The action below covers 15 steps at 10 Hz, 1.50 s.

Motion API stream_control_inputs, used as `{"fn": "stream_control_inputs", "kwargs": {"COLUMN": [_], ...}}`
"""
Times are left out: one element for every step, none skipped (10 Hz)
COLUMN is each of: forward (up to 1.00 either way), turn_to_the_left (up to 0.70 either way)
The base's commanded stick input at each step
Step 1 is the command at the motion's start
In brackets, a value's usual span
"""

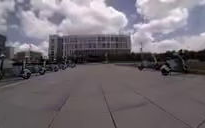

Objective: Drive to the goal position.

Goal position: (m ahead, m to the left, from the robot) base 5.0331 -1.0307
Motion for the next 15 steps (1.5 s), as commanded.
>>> {"fn": "stream_control_inputs", "kwargs": {"forward": [0.7,0.7,0.7,0.7,0.7,0.7,0.7,0.7,0.7,0.7,0.7,0.7,0.7,0.7,0.7], "turn_to_the_left": [0.0,0.0,0.0,0.0,0.0,0.0,0.0,0.0,0.0,0.0,0.0,0.0,0.0,0.0,0.0]}}
